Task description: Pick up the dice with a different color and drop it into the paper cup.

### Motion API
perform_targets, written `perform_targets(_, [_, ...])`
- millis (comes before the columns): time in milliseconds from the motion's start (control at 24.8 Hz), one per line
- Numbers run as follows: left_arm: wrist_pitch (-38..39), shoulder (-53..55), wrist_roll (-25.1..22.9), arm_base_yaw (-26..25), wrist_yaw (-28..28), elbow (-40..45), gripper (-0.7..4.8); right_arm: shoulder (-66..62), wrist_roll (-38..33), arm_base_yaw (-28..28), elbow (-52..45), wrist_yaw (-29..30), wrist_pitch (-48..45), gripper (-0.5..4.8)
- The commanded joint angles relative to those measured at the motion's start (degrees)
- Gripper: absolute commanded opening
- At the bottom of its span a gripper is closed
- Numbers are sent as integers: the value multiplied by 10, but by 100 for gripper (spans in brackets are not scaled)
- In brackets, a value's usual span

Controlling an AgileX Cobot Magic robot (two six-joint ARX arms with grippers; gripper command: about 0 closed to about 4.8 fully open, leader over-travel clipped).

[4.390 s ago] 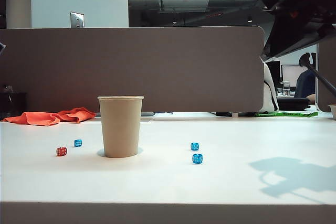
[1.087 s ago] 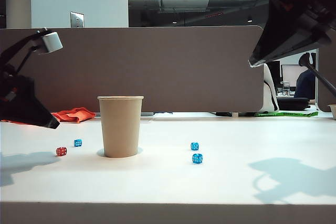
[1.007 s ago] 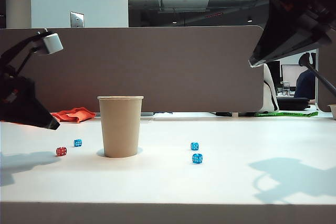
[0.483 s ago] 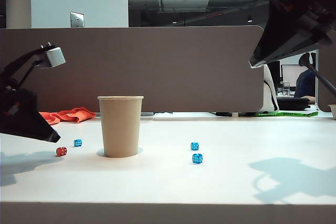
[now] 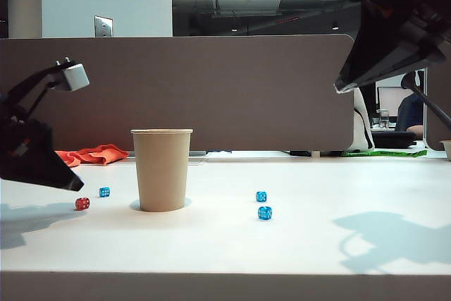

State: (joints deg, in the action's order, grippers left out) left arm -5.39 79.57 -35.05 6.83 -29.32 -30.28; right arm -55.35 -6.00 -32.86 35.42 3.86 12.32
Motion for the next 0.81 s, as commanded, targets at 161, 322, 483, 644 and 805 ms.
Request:
perform_targets(161, [-8, 1, 0, 0, -5, -2, 160, -14, 0, 0, 1, 0, -5, -1])
perform_targets(322, [-10, 3, -1, 0, -5, -2, 161, -19, 0, 0, 1, 0, -5, -1])
perform_targets(483, [-19, 3, 0, 0, -5, -2, 160, -19, 0, 0, 1, 0, -5, -1])
perform_targets(644, [-23, 3, -1, 0, -5, -2, 161, -19, 0, 0, 1, 0, -5, -1])
perform_targets(805, [-26, 3, 0, 0, -9, -2, 160, -19, 0, 0, 1, 0, -5, -1])
